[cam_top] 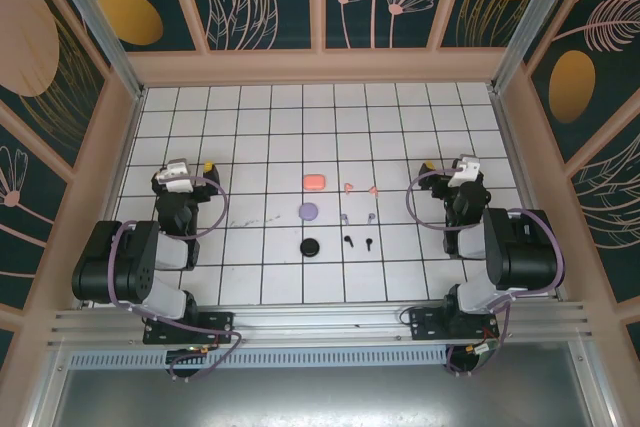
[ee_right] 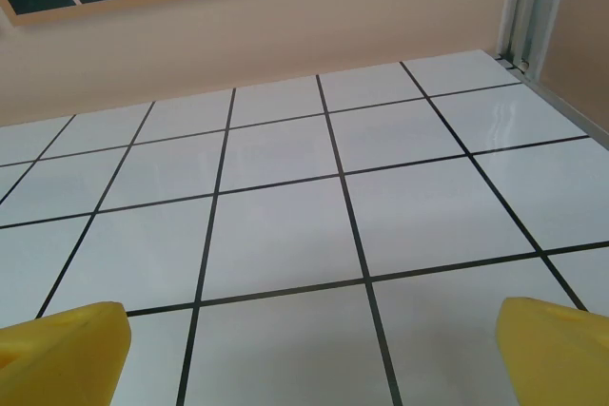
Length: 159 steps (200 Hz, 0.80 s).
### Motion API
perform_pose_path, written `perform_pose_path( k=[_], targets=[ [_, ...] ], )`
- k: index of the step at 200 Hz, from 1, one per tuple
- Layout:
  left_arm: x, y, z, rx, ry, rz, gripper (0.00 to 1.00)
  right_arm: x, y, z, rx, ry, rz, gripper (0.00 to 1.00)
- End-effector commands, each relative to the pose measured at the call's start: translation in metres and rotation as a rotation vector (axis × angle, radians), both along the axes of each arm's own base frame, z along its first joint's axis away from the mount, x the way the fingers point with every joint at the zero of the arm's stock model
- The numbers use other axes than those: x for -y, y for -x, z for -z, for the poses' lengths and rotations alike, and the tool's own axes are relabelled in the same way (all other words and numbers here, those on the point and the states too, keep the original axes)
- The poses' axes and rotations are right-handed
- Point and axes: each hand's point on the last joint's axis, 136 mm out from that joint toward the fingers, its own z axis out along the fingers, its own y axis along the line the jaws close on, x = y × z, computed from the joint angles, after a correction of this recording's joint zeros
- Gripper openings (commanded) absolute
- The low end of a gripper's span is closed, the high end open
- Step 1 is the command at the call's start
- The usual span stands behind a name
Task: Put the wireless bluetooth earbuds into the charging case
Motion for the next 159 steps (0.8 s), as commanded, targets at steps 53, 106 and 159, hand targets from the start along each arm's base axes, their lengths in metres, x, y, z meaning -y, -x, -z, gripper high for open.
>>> perform_pose_path(
  k=[53,106,159],
  targets=[
    [0.003,-0.013,-0.003,-0.014,-0.006,0.013,0.99,-0.001,-0.005,-0.009,0.029,0.010,-0.016,0.99],
    [-0.003,-0.011,-0.003,-0.012,0.002,-0.023,0.99,-0.001,-0.005,-0.009,0.028,0.010,-0.017,0.99],
    [-0.010,-0.009,-0.004,-0.003,0.016,-0.067,0.99,0.000,-0.005,-0.009,0.028,0.009,-0.016,0.99]
  ],
)
